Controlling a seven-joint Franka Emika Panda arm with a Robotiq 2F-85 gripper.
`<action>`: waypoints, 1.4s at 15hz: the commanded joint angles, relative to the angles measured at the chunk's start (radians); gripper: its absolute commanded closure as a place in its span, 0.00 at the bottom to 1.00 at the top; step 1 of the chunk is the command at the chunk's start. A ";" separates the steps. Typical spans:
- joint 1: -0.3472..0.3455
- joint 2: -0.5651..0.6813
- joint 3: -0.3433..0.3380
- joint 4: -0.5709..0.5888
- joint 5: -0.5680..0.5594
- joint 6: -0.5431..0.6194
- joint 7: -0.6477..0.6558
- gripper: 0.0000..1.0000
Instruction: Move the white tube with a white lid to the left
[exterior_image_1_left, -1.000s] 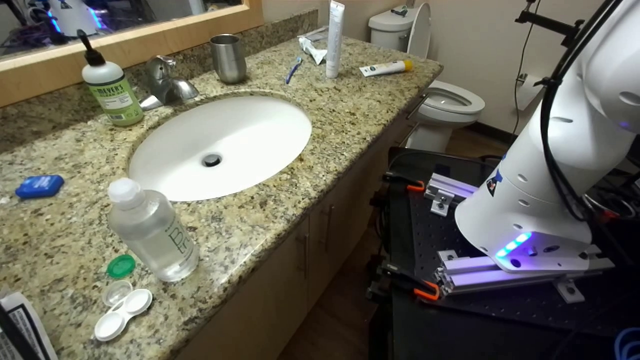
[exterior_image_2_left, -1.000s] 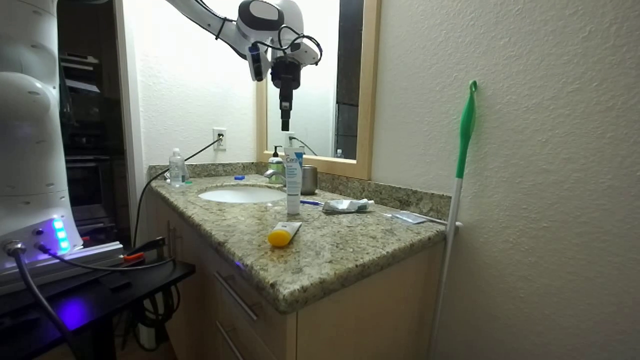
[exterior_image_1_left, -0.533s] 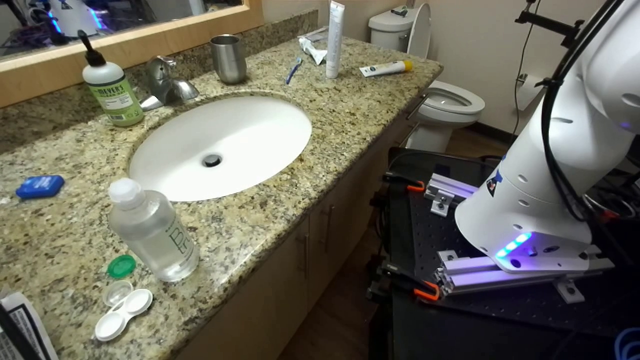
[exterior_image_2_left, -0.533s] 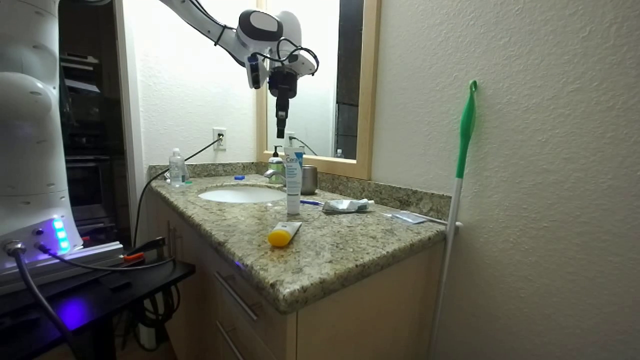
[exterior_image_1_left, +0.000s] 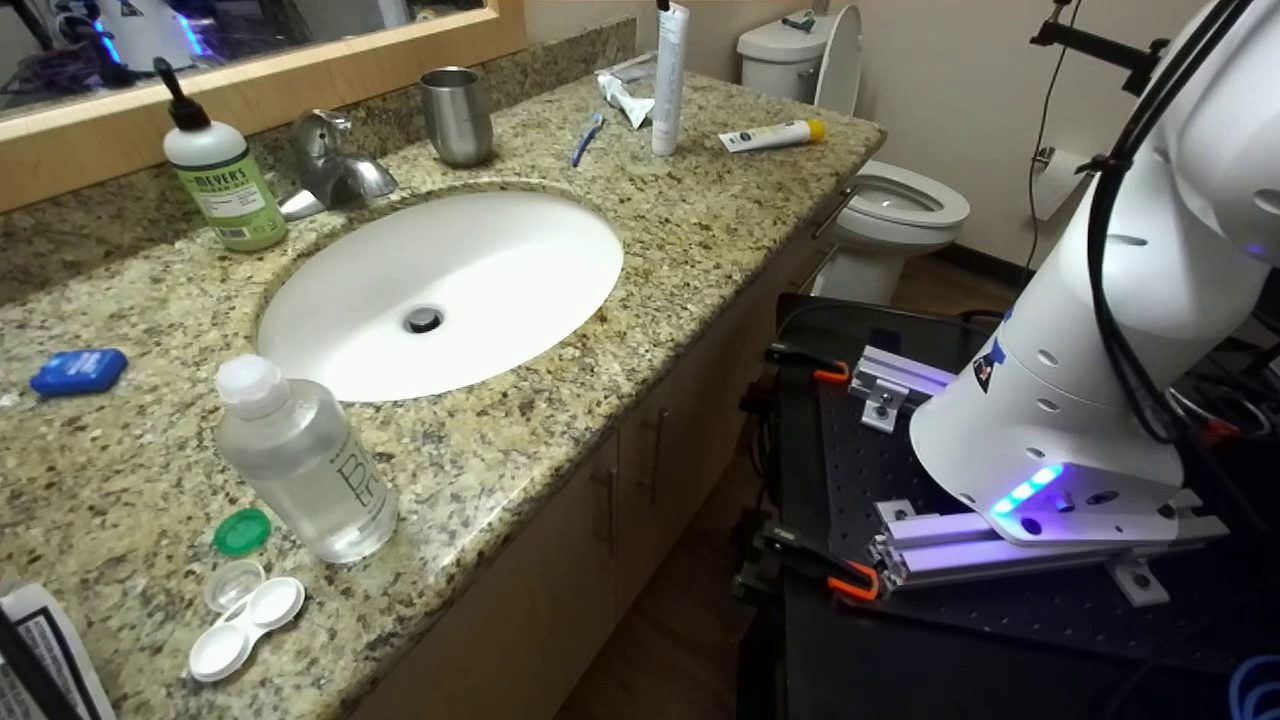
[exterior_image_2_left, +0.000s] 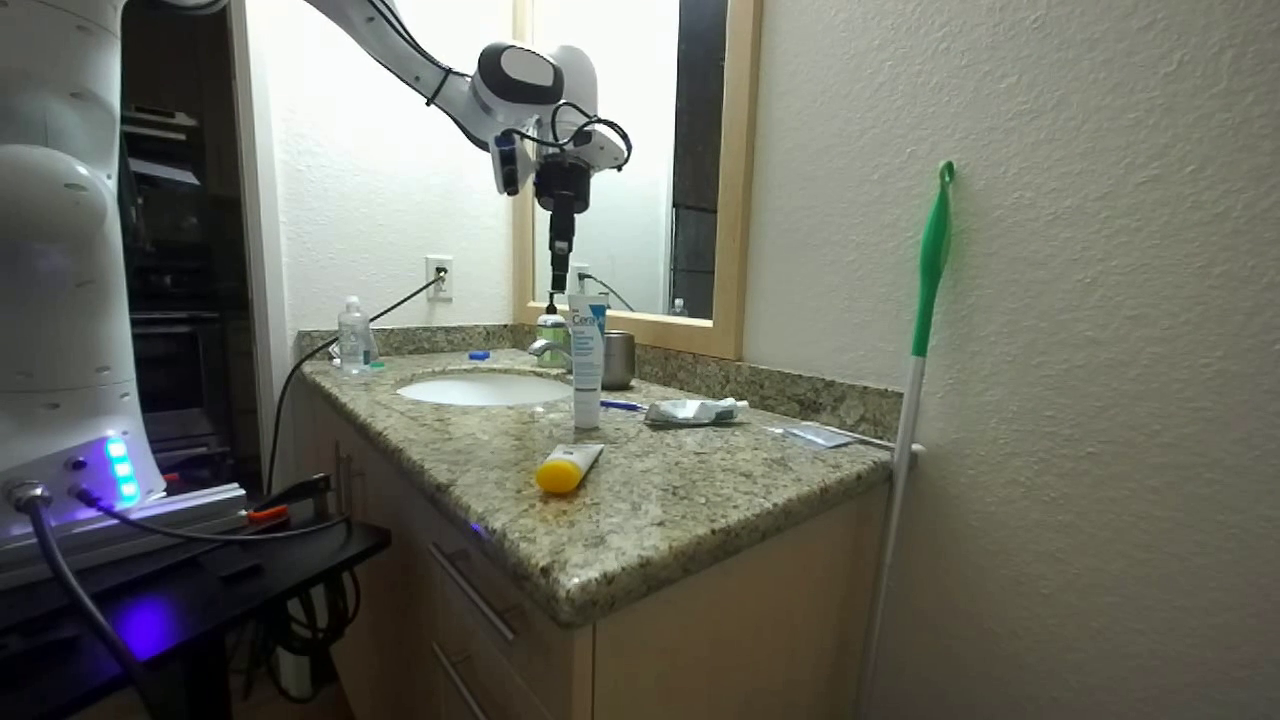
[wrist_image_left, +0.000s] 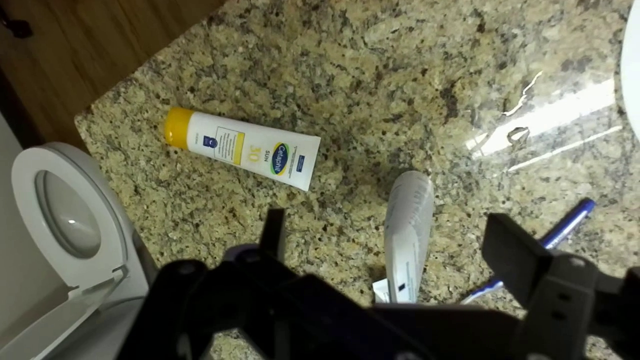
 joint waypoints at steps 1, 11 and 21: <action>-0.018 0.019 0.000 0.011 0.081 0.028 -0.051 0.00; -0.037 0.077 -0.027 0.017 0.115 0.161 -0.031 0.00; -0.036 0.108 -0.027 0.039 0.127 0.160 0.004 0.55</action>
